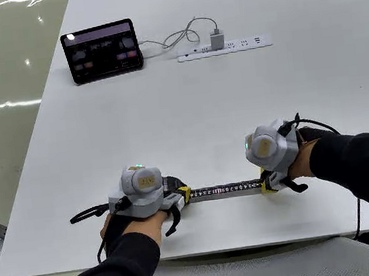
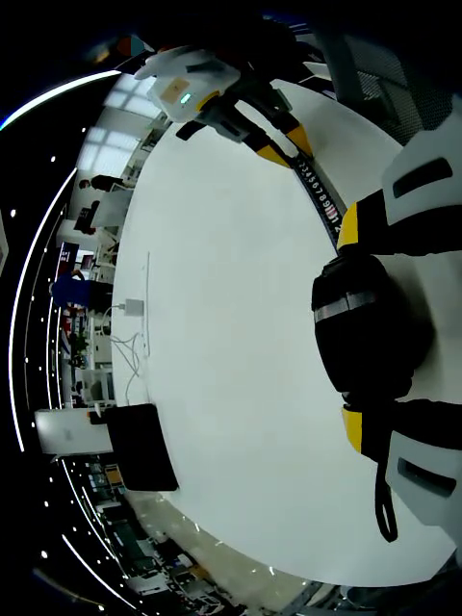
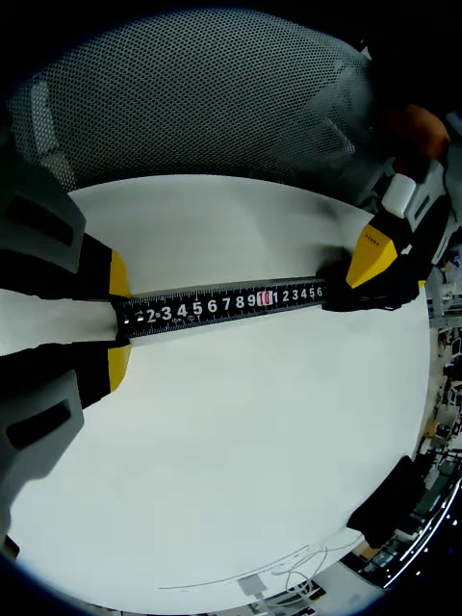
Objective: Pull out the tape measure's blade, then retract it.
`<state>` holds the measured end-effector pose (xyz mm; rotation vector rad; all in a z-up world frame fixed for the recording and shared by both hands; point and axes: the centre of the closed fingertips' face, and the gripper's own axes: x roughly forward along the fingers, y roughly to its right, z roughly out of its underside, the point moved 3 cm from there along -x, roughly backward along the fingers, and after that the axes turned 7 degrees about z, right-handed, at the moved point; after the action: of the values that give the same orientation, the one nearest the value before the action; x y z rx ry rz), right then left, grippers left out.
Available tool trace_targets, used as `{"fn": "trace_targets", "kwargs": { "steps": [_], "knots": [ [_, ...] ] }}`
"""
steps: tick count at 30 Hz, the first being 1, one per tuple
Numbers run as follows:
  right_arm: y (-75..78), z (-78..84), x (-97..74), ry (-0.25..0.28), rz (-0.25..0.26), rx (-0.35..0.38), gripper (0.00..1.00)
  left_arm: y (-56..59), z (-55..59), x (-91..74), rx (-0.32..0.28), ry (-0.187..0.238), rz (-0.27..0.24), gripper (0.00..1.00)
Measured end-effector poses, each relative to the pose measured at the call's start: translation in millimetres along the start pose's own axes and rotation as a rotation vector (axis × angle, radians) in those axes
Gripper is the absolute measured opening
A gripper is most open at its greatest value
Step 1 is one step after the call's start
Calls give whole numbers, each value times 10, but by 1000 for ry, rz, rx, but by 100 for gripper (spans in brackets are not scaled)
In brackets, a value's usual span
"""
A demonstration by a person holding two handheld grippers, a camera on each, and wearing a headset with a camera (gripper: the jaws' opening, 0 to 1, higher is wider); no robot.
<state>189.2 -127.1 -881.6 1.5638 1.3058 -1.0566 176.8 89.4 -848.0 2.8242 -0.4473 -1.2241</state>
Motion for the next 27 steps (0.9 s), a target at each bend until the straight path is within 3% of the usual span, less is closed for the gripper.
{"fn": "trace_targets", "kwargs": {
  "steps": [27],
  "knots": [
    [-52, -144, 37, 34, 14, 43, 11, 2, -9, 7, 9, 7, 10, 56]
  ]
}}
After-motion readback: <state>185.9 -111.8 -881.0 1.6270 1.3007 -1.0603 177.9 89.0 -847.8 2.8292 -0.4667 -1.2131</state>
